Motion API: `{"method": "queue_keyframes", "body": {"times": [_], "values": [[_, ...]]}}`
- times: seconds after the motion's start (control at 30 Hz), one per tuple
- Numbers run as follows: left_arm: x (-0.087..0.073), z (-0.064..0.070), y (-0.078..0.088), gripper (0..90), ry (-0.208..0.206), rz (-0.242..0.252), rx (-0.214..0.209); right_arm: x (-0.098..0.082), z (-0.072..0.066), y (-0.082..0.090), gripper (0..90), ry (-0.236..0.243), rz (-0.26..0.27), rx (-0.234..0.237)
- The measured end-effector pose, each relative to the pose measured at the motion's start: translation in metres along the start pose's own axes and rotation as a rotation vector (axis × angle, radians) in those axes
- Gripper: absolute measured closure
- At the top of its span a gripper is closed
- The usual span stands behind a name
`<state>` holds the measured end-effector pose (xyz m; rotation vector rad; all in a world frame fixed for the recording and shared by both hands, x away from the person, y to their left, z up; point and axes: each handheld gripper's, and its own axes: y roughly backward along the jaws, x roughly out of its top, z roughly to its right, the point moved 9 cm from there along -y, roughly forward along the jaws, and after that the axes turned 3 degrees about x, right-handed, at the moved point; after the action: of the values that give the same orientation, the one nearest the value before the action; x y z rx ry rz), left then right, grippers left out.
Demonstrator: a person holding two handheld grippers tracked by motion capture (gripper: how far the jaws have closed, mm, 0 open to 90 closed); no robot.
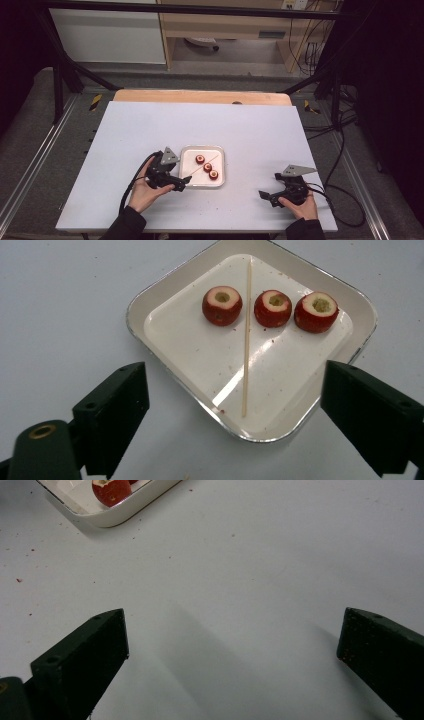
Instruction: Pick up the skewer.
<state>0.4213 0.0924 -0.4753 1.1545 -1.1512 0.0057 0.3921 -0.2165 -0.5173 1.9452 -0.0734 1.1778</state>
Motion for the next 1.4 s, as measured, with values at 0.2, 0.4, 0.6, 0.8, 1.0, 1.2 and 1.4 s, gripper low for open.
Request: {"method": "queue_keyframes", "body": {"times": [0.2,0.4,0.6,0.8,1.0,1.2,1.4], "values": [[0.003,0.005,-0.016,24.8,-0.007,-0.038,-0.004,0.0,0.0,-0.001,0.6,-0.002,-0.003,0.0],[0.003,0.008,-0.028,47.7,-0.002,-0.05,-0.008,0.0,0.0,-0.001,0.7,0.003,-0.002,0.003],[-0.001,0.008,-0.036,65.3,-0.018,-0.074,-0.006,0.0,0.0,-0.001,0.7,0.004,-0.002,0.003],[-0.003,0.01,-0.04,74.9,-0.018,-0.081,-0.023,-0.001,-0.001,-0.002,0.8,0.002,-0.005,0.006],[-0.003,0.01,-0.042,81.1,-0.021,-0.075,-0.021,-0.001,-0.001,-0.002,0.8,0.004,-0.006,0.006],[-0.003,0.014,-0.043,87.5,-0.036,-0.069,-0.027,-0.001,-0.001,-0.002,0.8,0.003,-0.007,0.007],[-0.004,0.015,-0.042,88.4,-0.044,-0.056,-0.024,-0.001,-0.001,-0.002,0.8,0.003,-0.008,0.007]]}}
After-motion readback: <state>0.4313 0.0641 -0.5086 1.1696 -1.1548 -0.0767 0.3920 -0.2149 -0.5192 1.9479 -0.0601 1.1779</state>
